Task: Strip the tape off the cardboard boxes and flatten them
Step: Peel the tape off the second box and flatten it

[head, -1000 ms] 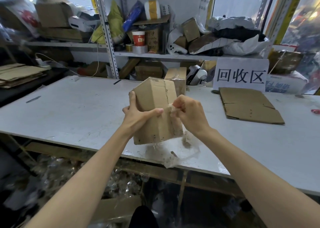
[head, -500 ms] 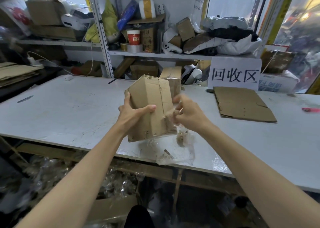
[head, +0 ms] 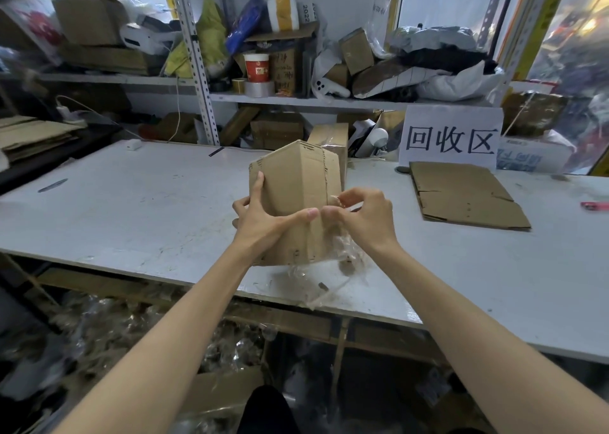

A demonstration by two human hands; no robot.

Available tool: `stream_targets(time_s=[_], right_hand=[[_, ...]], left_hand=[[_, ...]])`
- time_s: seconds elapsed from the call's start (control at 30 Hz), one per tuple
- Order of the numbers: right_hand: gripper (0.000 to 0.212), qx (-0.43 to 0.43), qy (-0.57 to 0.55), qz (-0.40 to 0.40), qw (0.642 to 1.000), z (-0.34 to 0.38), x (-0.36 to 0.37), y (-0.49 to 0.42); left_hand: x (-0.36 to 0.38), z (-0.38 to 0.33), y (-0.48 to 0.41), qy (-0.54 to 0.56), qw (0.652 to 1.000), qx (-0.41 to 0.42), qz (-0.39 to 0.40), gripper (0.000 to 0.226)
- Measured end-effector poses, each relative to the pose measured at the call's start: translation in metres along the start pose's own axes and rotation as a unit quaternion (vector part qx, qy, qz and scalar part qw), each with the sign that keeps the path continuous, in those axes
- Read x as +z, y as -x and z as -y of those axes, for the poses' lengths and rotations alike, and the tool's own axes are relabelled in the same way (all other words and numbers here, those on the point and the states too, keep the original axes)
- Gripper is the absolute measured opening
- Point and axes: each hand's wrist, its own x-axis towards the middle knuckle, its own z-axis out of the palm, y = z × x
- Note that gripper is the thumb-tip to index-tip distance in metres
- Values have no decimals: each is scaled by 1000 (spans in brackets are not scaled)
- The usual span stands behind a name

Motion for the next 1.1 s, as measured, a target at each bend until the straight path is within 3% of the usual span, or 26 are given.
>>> stream_targets(time_s=[0.13, 0.27, 0.37, 0.43, 0.5, 0.6, 0.67, 0.7, 0.77, 0.83, 0.9, 0.97, 1.1], right_hand=[[14, -11, -1, 26, 1000, -1, -5, 1], [35, -91, 5, 101, 991, 1, -9, 10], [20, -78, -3, 127, 989, -1, -12, 10], [17, -69, 7, 185, 980, 0, -18, 6], [35, -56, 16, 281, 958, 1, -26, 1], [99, -88, 106, 391, 910, -3, -34, 0], [125, -127, 161, 395, 896, -6, -29, 7], [127, -144, 164, 377, 900, -6, -25, 10], [105, -197, 142, 300, 923, -3, -18, 12], [62, -252, 141, 220, 932, -2, -16, 8], [35, -249, 139, 179, 941, 0, -14, 8], [29, -228, 153, 162, 948, 4, -14, 8], [20, -223, 241, 180, 927, 11, -17, 6]], left_hand=[[0, -2, -3, 16, 999, -11, -27, 128], [-5, -3, -9, 39, 998, -35, -41, 124], [-4, -3, -8, 38, 998, -42, -34, 127], [-5, -3, -9, 43, 997, -53, -28, 128], [-8, -3, -10, 52, 996, -70, -26, 130], [-11, -3, -13, 60, 994, -89, -22, 132], [-11, -3, -14, 61, 993, -94, -19, 132], [-12, -2, -14, 62, 993, -95, -14, 134], [-12, -2, -11, 55, 994, -90, 12, 140], [-12, -1, -9, 37, 995, -83, 42, 144], [-13, 0, -8, 33, 995, -82, 49, 145], [-13, 0, -8, 36, 996, -76, 35, 143], [-9, 1, -9, 47, 996, -78, -3, 141]])
